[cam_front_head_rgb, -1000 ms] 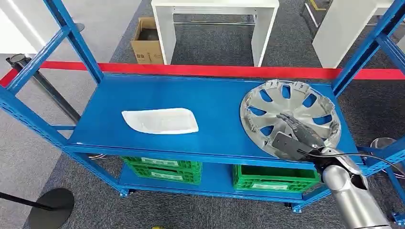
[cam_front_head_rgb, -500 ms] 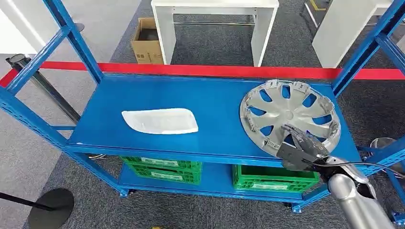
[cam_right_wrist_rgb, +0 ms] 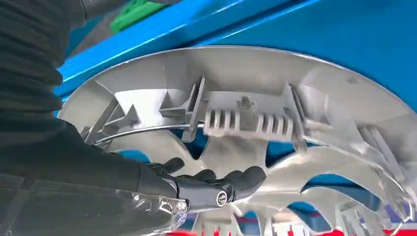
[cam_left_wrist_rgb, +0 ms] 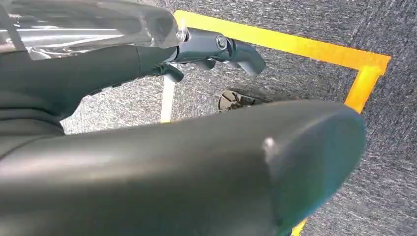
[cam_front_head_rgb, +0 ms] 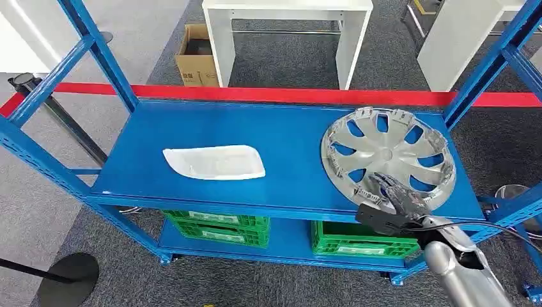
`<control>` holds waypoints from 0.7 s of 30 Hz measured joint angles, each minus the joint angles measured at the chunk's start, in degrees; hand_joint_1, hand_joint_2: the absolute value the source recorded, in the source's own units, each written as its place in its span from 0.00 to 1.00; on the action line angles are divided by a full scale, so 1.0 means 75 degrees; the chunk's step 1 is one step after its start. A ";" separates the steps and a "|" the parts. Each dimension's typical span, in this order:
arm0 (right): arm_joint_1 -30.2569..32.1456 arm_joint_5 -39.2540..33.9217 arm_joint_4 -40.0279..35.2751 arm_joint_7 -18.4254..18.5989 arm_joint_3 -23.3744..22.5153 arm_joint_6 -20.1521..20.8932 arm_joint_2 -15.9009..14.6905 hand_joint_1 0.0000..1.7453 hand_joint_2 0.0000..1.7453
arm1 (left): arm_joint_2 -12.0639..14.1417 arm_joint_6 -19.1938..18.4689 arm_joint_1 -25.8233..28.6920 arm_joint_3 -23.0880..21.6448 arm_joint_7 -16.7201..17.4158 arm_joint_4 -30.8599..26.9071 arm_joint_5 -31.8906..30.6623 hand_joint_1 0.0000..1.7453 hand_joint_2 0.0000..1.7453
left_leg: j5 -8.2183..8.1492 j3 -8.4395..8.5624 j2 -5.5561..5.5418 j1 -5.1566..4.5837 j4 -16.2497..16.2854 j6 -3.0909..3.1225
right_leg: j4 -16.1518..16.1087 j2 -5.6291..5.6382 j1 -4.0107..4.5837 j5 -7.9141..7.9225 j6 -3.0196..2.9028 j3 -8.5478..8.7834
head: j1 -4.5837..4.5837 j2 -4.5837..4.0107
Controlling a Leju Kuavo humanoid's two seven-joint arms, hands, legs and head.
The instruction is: Take the parts from the cabinet and place them on the table.
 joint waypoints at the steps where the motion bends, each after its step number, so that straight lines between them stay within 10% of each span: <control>1: 0.0000 0.0216 0.0037 0.0072 0.0087 -0.0196 0.0063 0.00 1.00 | 0.0000 0.0000 0.0000 0.0003 -0.0006 0.0000 0.0000 0.00 0.00 | 0.0000 0.0001 0.0000 0.0000 0.0000 0.0000 | 0.0000 0.0000 0.0000 0.0000 0.0000 0.0000 | -0.0006 0.0000; 8: -0.0199 0.1690 0.0504 0.0717 0.0659 -0.1104 0.0431 0.03 1.00 | 0.0000 0.0000 0.0000 0.0015 -0.0079 0.0000 -0.0041 0.00 0.00 | 0.0000 0.0006 0.0002 0.0000 -0.0001 0.0000 | 0.0000 0.0002 0.0002 0.0000 0.0000 0.0004 | 0.0000 0.0000; 9: -0.0228 0.1912 0.0577 0.0804 0.0743 -0.1206 0.0460 0.80 1.00 | 0.0000 0.0000 0.0000 0.0015 -0.0082 0.0000 -0.0044 0.00 0.00 | 0.0000 0.0009 0.0003 0.0001 -0.0001 0.0000 | 0.0000 0.0006 0.0003 0.0000 0.0000 0.0006 | -0.0003 0.0000; 11: -0.0263 0.2211 0.0702 0.0921 0.0880 -0.1325 0.0507 0.98 1.00 | 0.0000 0.0000 -0.0002 0.0017 -0.0087 0.0000 -0.0047 0.00 0.00 | -0.0004 0.0018 0.0009 0.0001 -0.0002 -0.0004 | 0.0000 0.0013 0.0003 0.0000 0.0000 0.0016 | -0.0003 0.0000; 21: -0.0363 0.3085 0.0903 0.1180 0.1186 -0.1610 0.0609 1.00 1.00 | 0.0000 0.0038 -0.0003 0.0122 -0.0102 0.0000 -0.0032 0.00 0.00 | -0.0011 0.0061 0.0054 0.0000 0.0000 0.0006 | -0.0006 0.0060 -0.0001 0.0031 0.0008 0.0058 | 0.0000 0.0000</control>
